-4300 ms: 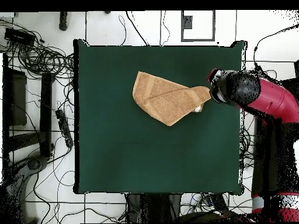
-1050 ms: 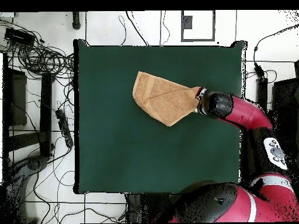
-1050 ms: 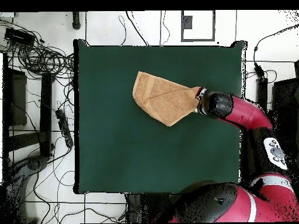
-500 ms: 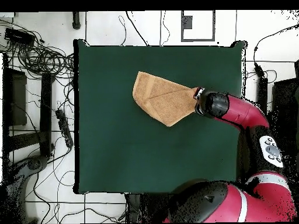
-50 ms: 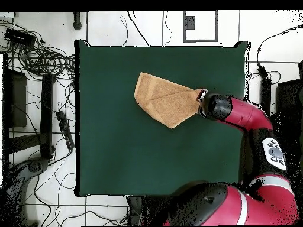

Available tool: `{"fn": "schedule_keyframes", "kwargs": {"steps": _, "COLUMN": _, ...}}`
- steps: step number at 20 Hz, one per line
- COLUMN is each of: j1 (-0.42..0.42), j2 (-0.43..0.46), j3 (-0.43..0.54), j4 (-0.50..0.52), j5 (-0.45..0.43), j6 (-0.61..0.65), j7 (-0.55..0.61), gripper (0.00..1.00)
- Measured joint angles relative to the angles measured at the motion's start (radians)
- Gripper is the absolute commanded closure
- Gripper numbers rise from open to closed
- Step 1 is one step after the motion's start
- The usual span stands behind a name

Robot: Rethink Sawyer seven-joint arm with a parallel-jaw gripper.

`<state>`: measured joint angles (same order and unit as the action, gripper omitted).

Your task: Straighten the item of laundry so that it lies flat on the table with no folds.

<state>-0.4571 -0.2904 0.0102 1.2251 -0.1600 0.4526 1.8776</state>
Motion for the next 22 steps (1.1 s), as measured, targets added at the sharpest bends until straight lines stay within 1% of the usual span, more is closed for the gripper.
{"fn": "schedule_keyframes", "kwargs": {"steps": 6, "j1": 0.006, "j2": 0.004, "j3": -0.032, "j4": -0.004, "j5": 0.000, "j6": -0.012, "j7": 0.000, "gripper": 0.00}}
{"fn": "schedule_keyframes", "kwargs": {"steps": 13, "j1": 0.007, "j2": 0.012, "j3": -0.039, "j4": -0.004, "j5": 0.000, "j6": -0.048, "j7": 0.000, "gripper": 0.00}}
{"fn": "schedule_keyframes", "kwargs": {"steps": 22, "j1": 0.041, "j2": 0.028, "j3": -0.082, "j4": -0.019, "j5": 0.019, "j6": -0.061, "j7": 0.000, "gripper": 0.00}}
